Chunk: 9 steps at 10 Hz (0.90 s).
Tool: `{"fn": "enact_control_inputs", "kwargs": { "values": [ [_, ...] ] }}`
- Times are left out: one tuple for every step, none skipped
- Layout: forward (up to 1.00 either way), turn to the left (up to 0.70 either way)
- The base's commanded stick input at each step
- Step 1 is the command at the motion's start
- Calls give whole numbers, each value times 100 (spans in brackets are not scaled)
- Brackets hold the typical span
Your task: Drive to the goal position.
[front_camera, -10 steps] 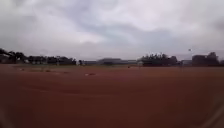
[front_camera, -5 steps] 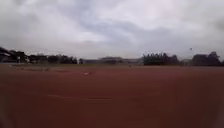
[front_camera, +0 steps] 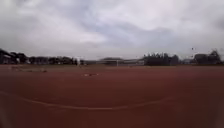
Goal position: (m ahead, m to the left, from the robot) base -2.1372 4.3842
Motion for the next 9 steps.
{"fn": "enact_control_inputs", "kwargs": {
  "values": [
    [70, 0],
    [70, 0],
    [70, 0],
    [70, 0],
    [70, 0],
    [70, 0],
    [70, 0],
    [70, 0],
    [70, 0]
  ]
}}
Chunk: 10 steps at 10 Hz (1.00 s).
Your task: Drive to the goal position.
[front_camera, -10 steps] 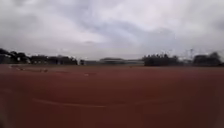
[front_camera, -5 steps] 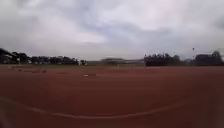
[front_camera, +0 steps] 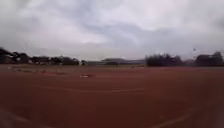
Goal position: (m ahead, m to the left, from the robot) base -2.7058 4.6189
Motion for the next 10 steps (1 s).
{"fn": "enact_control_inputs", "kwargs": {
  "values": [
    [70, 0],
    [70, 0],
    [70, 0],
    [70, 0],
    [70, 0],
    [70, 0],
    [70, 0],
    [70, 0],
    [70, 0],
    [70, 0]
  ]
}}
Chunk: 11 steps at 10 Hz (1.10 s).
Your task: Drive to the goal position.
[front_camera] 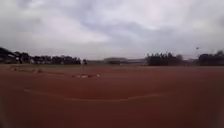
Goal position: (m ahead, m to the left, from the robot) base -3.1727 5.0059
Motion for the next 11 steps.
{"fn": "enact_control_inputs", "kwargs": {
  "values": [
    [70, 0],
    [70, 0],
    [70, 0],
    [70, 0],
    [70, 0],
    [70, 0],
    [70, 0],
    [70, 0],
    [70, 0],
    [70, 0],
    [70, 0]
  ]
}}
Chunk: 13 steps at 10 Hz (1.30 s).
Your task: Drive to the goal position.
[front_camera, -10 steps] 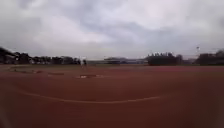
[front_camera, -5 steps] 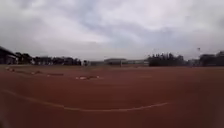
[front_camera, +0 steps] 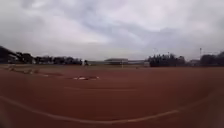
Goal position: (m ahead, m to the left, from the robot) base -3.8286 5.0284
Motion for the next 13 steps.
{"fn": "enact_control_inputs", "kwargs": {
  "values": [
    [70, -15],
    [70, -33],
    [70, -33],
    [70, 0],
    [70, -2],
    [70, -23],
    [70, -25],
    [70, 0],
    [70, 0],
    [70, 0],
    [70, 0],
    [70, 0],
    [70, 0]
  ]
}}
